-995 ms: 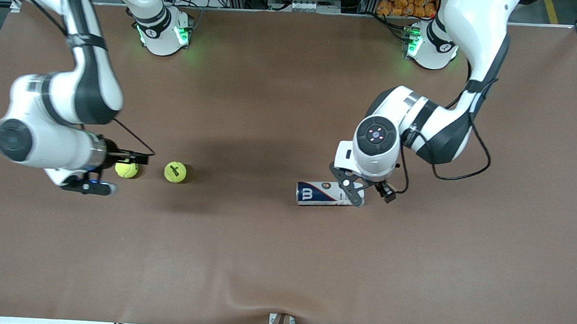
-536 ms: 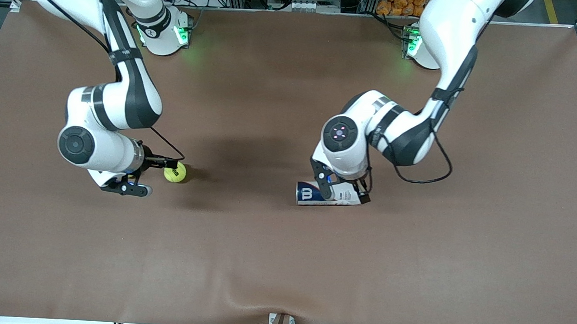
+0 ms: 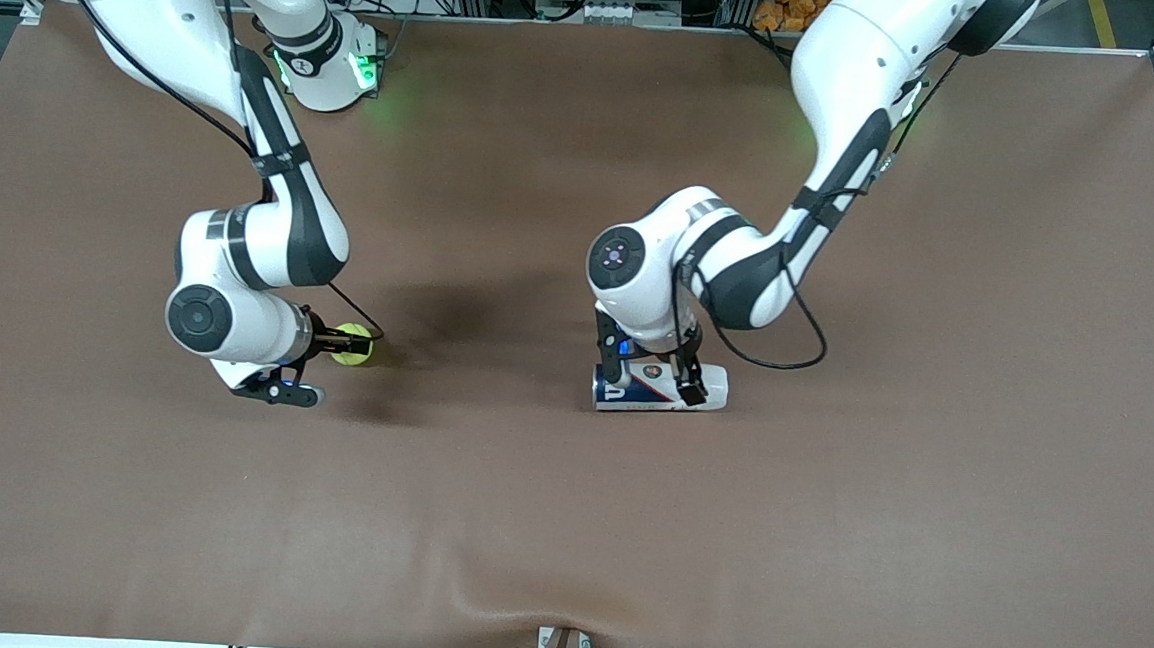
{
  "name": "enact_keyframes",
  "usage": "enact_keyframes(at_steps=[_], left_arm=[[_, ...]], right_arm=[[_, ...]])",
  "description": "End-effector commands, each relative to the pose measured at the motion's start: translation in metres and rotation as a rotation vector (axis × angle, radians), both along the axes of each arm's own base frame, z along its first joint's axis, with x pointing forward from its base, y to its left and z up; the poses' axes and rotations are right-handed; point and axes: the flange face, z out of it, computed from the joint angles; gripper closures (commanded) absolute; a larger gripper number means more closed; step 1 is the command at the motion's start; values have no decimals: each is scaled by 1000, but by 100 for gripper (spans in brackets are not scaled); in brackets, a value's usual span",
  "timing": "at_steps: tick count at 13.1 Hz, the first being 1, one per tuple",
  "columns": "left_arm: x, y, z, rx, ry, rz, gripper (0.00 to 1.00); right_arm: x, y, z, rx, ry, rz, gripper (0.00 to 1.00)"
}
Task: Insert tennis ball vertically with right arm
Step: 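Lower the right gripper onto the Wilson ball while the left gripper lowers onto the can, then close the right gripper on the ball while the left gripper grasps the can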
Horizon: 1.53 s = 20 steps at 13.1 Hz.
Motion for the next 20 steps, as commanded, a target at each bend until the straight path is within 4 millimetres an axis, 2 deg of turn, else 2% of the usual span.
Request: enact_keyframes(at_steps=[1, 4, 9, 10, 12, 14, 15, 18, 20], left_arm=[[5, -3, -12, 32, -8, -35, 0], [8, 2, -22, 42, -6, -14, 0], [15, 8, -41, 54, 5, -12, 0], [18, 12, -44, 48, 6, -13, 0], [16, 8, -52, 47, 8, -15, 0], [19, 10, -57, 41, 4, -20, 0], [19, 11, -59, 45, 2, -20, 0], [20, 14, -66, 55, 8, -27, 0], [22, 19, -73, 70, 25, -52, 0]], right_arm=[[-8, 4, -11, -2, -1, -14, 0], [-12, 5, -34, -10, 5, -11, 0], [-13, 5, -49, -14, 7, -13, 0], [-12, 3, -48, -14, 7, -16, 27], [-11, 4, -42, -12, 6, -16, 59], [-11, 13, -31, -13, 18, 5, 90], [-10, 12, -23, -16, 27, 9, 100], [1, 6, 16, -14, 52, 4, 100], [11, -10, 54, -17, 54, 7, 100]])
